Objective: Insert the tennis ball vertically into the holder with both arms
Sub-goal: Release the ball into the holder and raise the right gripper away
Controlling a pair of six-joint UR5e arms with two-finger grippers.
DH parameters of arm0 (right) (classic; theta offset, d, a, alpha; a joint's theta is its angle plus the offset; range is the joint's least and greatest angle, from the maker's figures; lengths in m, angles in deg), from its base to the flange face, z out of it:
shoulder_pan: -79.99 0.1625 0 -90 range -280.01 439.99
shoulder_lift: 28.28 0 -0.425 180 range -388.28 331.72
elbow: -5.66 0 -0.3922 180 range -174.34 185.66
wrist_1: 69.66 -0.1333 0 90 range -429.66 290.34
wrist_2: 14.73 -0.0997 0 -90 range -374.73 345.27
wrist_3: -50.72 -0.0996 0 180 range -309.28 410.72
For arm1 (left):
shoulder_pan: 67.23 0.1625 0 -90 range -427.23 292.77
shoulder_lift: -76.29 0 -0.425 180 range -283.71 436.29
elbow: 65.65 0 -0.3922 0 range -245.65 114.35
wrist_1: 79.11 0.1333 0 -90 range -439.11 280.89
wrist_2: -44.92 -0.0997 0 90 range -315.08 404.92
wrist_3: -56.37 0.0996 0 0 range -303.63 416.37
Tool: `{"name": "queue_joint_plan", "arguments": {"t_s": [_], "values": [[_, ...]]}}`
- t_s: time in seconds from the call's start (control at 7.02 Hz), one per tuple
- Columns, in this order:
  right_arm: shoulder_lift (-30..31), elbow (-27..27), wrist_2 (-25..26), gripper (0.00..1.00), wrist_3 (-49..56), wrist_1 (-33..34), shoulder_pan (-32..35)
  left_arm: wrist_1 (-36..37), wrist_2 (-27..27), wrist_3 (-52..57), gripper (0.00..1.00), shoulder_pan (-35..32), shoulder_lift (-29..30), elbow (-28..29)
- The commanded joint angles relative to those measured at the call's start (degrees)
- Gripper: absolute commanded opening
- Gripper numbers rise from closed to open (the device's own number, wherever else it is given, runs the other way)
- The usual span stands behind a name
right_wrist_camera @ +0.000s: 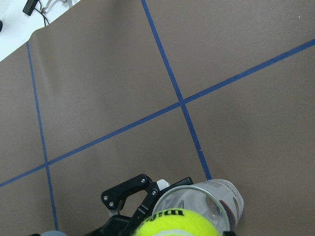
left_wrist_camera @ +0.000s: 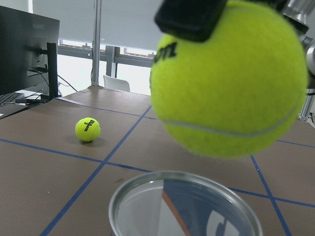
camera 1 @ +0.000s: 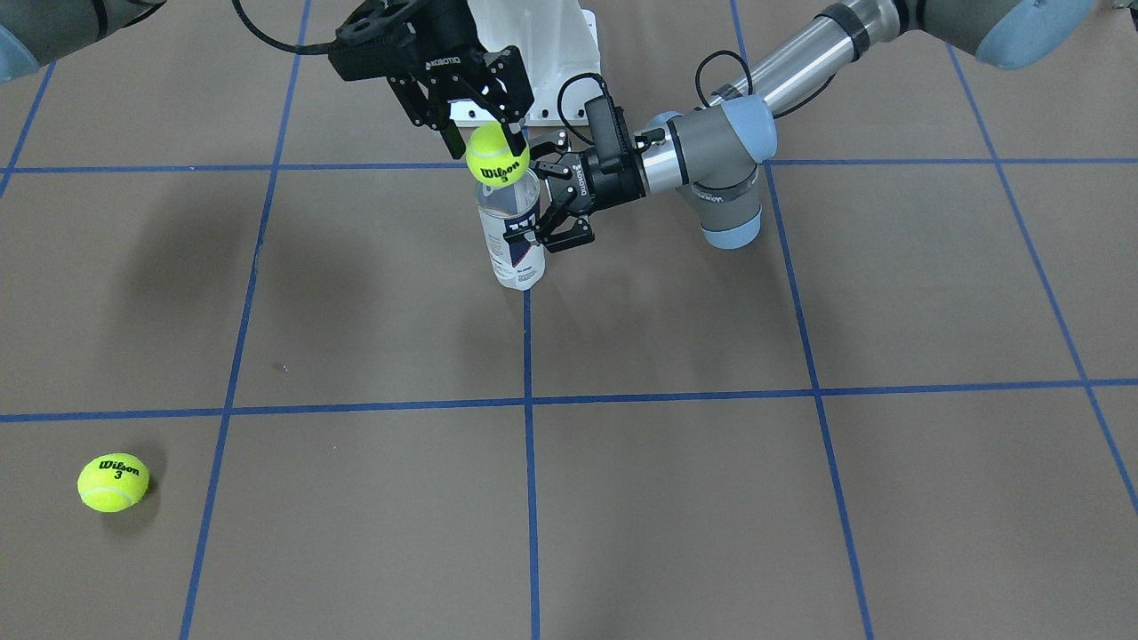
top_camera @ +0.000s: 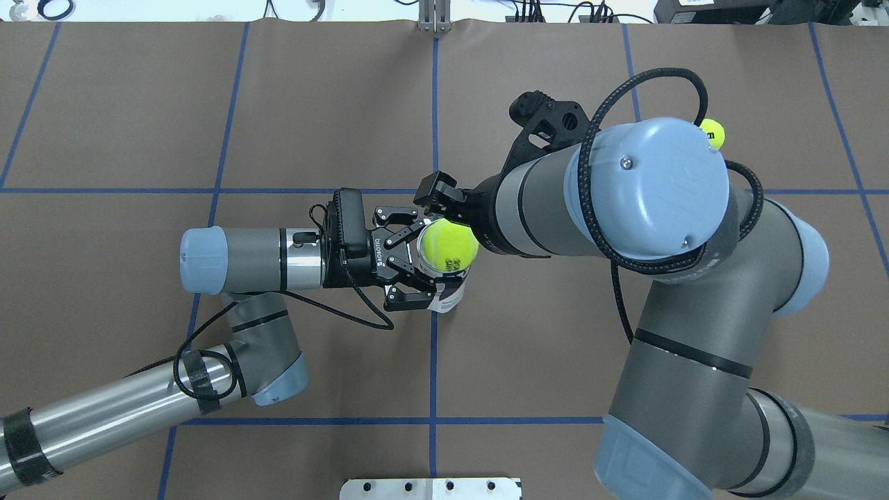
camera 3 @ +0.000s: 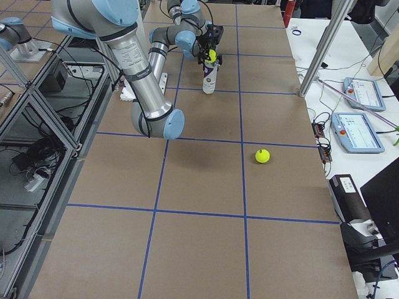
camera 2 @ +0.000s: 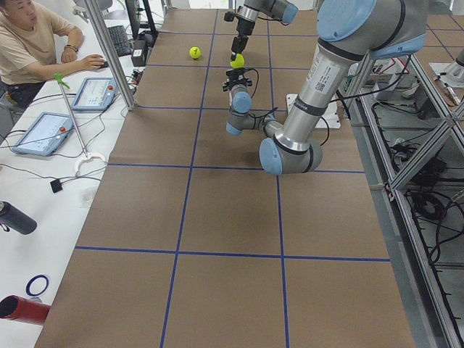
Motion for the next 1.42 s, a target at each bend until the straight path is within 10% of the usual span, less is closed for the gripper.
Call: {"name": "queue_joint_plan", "arguments": {"t_s": [0.0,0.57,1.0,1.28], "values": [[-0.04,0.03,0.45,0.99,0.01,0.03,-0.23,-0.09,0.00,0.00,0.83,0.00,0.00,-0.01],[0.75,0.47,-0.69,0.99,4.46,0.81,2.47,-0.53,0.00,-0.09,0.83,0.00,0.00,-0.01],[6.08,-1.45,-20.05,0.99,30.13,6.89,21.14,-0.88,0.00,-0.18,0.84,0.00,-0.09,-0.01],[7.43,-12.74,-26.34,0.99,52.98,6.18,32.33,-1.41,0.00,-0.18,0.84,0.00,-0.09,-0.01]]}}
